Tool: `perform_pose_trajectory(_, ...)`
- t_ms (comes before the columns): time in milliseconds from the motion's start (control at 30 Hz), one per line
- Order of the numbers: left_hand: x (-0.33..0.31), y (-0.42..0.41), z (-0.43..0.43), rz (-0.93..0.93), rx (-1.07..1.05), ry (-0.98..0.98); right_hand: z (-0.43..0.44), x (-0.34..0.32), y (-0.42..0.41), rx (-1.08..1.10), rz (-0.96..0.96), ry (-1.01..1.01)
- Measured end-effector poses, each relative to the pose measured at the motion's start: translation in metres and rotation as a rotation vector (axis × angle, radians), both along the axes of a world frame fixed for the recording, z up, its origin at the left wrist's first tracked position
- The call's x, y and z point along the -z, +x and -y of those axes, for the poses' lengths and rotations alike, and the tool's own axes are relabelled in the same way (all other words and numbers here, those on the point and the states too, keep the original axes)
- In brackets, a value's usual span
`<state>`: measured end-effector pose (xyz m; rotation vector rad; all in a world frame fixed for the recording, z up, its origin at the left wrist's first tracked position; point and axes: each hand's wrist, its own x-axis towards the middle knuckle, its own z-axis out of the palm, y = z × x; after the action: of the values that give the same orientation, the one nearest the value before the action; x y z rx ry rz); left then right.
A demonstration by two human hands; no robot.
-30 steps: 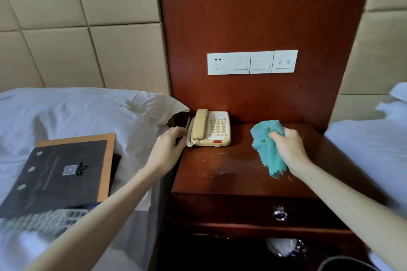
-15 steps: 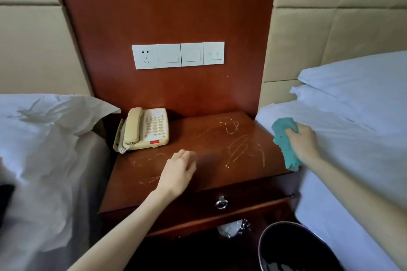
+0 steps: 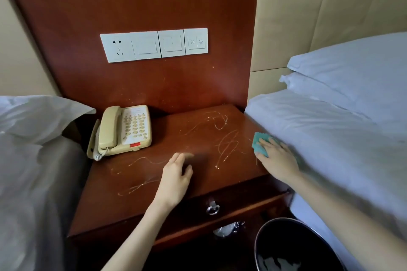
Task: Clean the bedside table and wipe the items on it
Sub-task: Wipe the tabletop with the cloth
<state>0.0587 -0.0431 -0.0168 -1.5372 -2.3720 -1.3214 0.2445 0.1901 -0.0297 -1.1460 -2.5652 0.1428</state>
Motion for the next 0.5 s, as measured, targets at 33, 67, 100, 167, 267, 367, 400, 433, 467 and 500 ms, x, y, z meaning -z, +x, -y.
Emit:
perform_pose_trajectory(33, 0.0, -0.001, 0.0, 0.016, -0.005, 0.009, -0.002, 0.0, -0.003, -0.022, 0.032, -0.003)
perform_pose_trajectory(67, 0.0, -0.001, 0.0, 0.023, -0.01, 0.013, -0.003, 0.0, -0.005, -0.048, 0.062, -0.009)
perform_pose_trajectory(100, 0.001, -0.001, 0.0, 0.022, -0.017, 0.014, -0.002, 0.0, -0.006, -0.075, 0.082, -0.016)
perform_pose_trajectory(167, 0.001, -0.002, 0.001, 0.012, -0.028, 0.012, 0.0, 0.0, -0.005, -0.121, 0.077, -0.049)
perform_pose_trajectory(267, 0.003, -0.001, 0.0, -0.014, -0.03, -0.004, 0.01, 0.003, 0.0, -0.211, 0.037, -0.079)
perform_pose_trajectory(367, 0.005, 0.0, -0.002, -0.04, -0.02, -0.033, 0.015, -0.003, 0.006, -0.307, -0.041, -0.128)
perform_pose_trajectory(400, 0.005, 0.001, -0.002, -0.045, -0.016, -0.042, 0.013, -0.008, 0.007, -0.298, -0.091, -0.151)
perform_pose_trajectory(433, 0.006, 0.001, -0.002, -0.047, -0.012, -0.049, 0.009, -0.014, 0.007, -0.262, -0.159, -0.171)
perform_pose_trajectory(467, 0.006, 0.001, -0.002, -0.049, -0.01, -0.051, 0.005, -0.022, 0.006, -0.197, -0.242, -0.183)
perform_pose_trajectory(500, 0.006, 0.001, -0.002, -0.051, -0.01, -0.049, 0.0, -0.03, 0.003, -0.105, -0.336, -0.2)
